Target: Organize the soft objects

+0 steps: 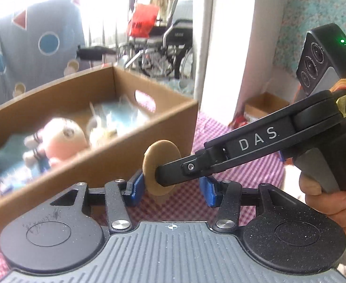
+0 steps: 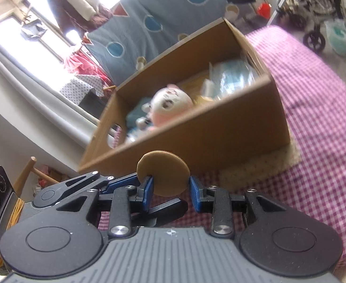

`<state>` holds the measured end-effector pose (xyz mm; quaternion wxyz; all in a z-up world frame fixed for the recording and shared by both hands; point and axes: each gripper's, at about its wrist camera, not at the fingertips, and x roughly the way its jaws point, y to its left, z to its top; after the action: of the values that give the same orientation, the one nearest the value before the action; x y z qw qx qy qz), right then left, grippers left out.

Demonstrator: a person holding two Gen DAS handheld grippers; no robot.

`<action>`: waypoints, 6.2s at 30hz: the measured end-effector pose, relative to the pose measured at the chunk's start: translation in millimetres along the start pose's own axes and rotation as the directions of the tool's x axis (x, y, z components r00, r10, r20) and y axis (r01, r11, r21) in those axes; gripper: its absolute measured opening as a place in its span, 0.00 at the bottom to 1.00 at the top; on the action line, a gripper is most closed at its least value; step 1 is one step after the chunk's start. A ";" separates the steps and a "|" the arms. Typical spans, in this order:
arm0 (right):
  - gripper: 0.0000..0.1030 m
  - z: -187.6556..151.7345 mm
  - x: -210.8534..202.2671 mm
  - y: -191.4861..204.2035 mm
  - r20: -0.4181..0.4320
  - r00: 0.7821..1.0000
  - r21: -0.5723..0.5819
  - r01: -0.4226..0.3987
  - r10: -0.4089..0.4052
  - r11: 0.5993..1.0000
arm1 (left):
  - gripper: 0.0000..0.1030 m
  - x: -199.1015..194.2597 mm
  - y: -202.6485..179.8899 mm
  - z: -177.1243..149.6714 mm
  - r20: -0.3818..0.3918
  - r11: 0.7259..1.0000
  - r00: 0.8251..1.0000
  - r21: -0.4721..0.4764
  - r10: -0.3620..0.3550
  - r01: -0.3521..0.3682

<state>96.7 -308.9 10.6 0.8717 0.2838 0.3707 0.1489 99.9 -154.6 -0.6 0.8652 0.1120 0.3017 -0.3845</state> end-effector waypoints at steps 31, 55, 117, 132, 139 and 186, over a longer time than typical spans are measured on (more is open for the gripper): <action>0.35 140.6 118.3 -19.1 -0.478 0.861 -0.046 0.173 -0.173 0.984 | 0.68 65.5 98.1 57.2 -0.079 0.941 0.979 -0.301 -0.186 0.154; 0.87 123.0 51.0 76.5 -0.071 0.978 -0.305 0.164 -0.195 0.938 | 1.00 -39.3 106.9 42.2 0.109 0.949 0.993 -0.315 0.040 -0.004; 1.00 34.1 41.2 88.7 0.174 0.871 -0.303 0.492 -0.460 0.816 | 1.00 -36.4 103.9 35.6 -0.292 0.742 0.835 -0.385 0.467 -0.549; 1.00 35.0 43.7 89.0 0.178 0.863 -0.321 0.506 -0.474 0.801 | 0.99 -37.4 103.7 34.0 -0.295 0.736 0.830 -0.387 0.473 -0.556; 1.00 35.5 44.8 89.3 0.176 0.863 -0.324 0.504 -0.473 0.801 | 0.99 -38.0 103.8 33.5 -0.294 0.734 0.828 -0.384 0.478 -0.560; 1.00 32.9 48.5 88.2 0.174 0.861 -0.323 0.508 -0.477 0.799 | 0.99 -35.6 103.3 30.7 -0.308 0.730 0.824 -0.384 0.476 -0.565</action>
<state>149.5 -228.8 55.3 0.9318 0.0202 0.3611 -0.0300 170.4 -76.3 41.4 0.9066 0.0207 0.4203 -0.0307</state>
